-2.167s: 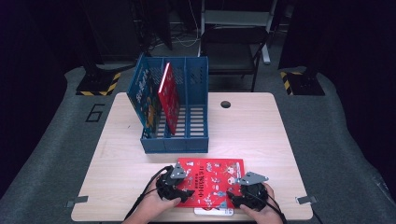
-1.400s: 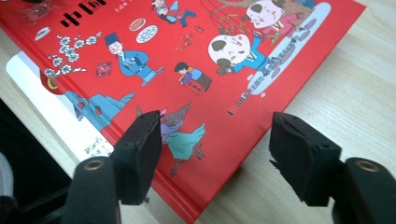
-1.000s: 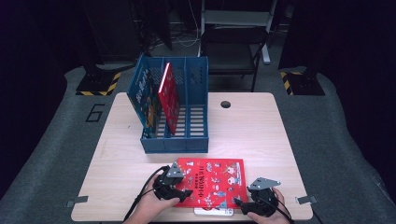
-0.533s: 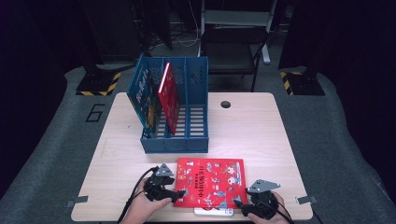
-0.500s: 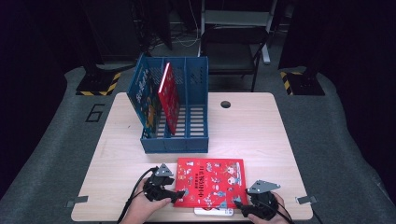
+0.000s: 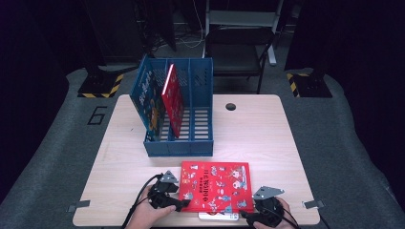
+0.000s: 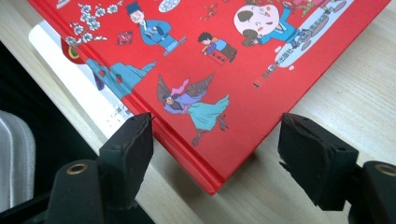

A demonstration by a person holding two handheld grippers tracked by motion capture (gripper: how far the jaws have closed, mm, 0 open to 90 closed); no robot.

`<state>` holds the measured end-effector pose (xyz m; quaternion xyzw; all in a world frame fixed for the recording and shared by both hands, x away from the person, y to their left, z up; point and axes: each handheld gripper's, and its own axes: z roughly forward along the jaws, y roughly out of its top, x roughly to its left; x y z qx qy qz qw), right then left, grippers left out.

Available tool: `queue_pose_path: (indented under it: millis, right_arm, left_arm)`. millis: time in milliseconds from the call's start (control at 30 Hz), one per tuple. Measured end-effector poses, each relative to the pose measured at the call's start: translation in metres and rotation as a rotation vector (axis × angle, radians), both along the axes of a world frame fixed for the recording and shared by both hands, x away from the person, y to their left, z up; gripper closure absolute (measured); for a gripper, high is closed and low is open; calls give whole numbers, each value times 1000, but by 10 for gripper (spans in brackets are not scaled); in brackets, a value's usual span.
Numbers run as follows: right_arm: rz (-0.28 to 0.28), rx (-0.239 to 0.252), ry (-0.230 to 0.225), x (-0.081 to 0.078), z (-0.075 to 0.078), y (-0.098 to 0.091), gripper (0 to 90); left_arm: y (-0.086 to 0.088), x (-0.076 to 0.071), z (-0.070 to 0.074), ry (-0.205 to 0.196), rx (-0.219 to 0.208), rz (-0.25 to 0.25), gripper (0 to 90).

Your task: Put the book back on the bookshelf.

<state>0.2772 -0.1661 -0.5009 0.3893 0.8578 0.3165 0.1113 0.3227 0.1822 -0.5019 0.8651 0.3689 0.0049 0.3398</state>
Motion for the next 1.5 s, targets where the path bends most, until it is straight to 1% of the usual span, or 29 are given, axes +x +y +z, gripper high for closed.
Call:
queue_pose_path:
  millis: [33, 167, 200, 233, 267, 333, 400, 533, 600, 700, 733, 800, 867, 900, 933, 967, 1033, 1067, 1133, 1200, 1233, 1267, 1300, 1333, 1367, 1400, 1433, 1467, 1500]
  right_arm:
    - [12, -2, 4, 1, 0, -1, 248]
    - [10, 0, 38, 1, -3, 0, 246]
    - [26, -8, 31, 2, -3, 0, 245]
    - [34, -14, 36, 1, -3, 0, 240]
    - [32, -16, 32, 1, -4, 2, 231]
    - [48, -42, 32, 0, -4, 3, 224]
    - [49, -57, 25, 0, -5, 5, 224]
    - [54, -62, 20, 1, -5, 5, 230]
    - [68, -67, 29, 1, -4, 4, 231]
    - [58, -78, 3, 2, -4, 5, 231]
    - [65, -66, -2, 3, -5, 5, 232]
    - [66, -70, 8, 4, -4, 5, 232]
    - [62, -62, -6, 5, -5, 7, 232]
    - [70, -72, 3, 6, -4, 7, 232]
    - [64, -64, -5, 7, -4, 8, 232]
    - [62, -65, -8, 7, -4, 8, 232]
    - [74, -61, 1, 9, -4, 9, 232]
    - [70, -66, 3, 10, -4, 10, 232]
    - [72, -66, 1, 12, -4, 10, 232]
    - [69, -62, -7, 14, -4, 11, 232]
    - [71, -65, 0, 15, -4, 11, 233]
    - [73, -62, 4, 16, -4, 11, 233]
    - [72, -66, -1, 17, -4, 10, 237]
    - [61, -59, -13, 18, -4, 11, 243]
    - [51, -65, -11, 19, -4, 10, 251]
    - [55, -56, -5, 21, -4, 9, 259]
    - [38, -56, -11, 22, -4, 9, 261]
    - [44, -45, 5, 23, -5, 8, 262]
    - [48, -36, 8, 24, -4, 7, 264]
  left_arm:
    - [-1, 0, -1, -5, 0, -9, 248]
    - [-3, -1, -1, 0, 0, -6, 230]
    - [-2, -1, -1, -2, 3, -8, 231]
    - [-2, -1, -1, -3, 0, -8, 232]
    - [-2, -1, -1, -6, 3, -6, 233]
    - [-2, -1, -1, -3, 3, -7, 232]
    - [-2, -1, -1, -1, -1, -4, 233]
    - [-2, 0, -1, -5, -5, 0, 243]
    - [-2, 0, -1, -4, -9, 6, 251]
    - [-1, 0, -1, -4, -9, 14, 254]
    - [-1, 1, -1, -5, -10, 22, 255]
    - [-1, 2, -1, -5, -11, 27, 255]
    - [0, 2, -1, -2, -15, 38, 256]
    - [1, 3, -2, -7, -22, 46, 258]
    - [2, 3, -1, -5, -16, 38, 259]
    - [2, 4, -2, -11, -27, 55, 261]
    - [3, 4, -2, -3, -33, 69, 263]
    - [3, 4, -2, -5, -37, 78, 265]
    - [4, 6, -2, -11, -33, 78, 265]
    - [4, 7, -2, 1, -39, 89, 268]
    - [4, 8, -3, -10, -38, 95, 270]
    - [3, 9, -2, -2, -41, 95, 271]
    - [3, 10, -3, -13, -41, 95, 271]
    - [3, 11, -2, -9, -41, 100, 272]
    - [2, 12, -2, -5, -46, 105, 274]
    - [2, 14, -2, -2, -51, 109, 275]
    - [2, 15, -2, 0, -49, 101, 275]
    - [2, 17, -2, -15, -46, 102, 277]
    - [2, 17, -2, 5, -57, 106, 278]
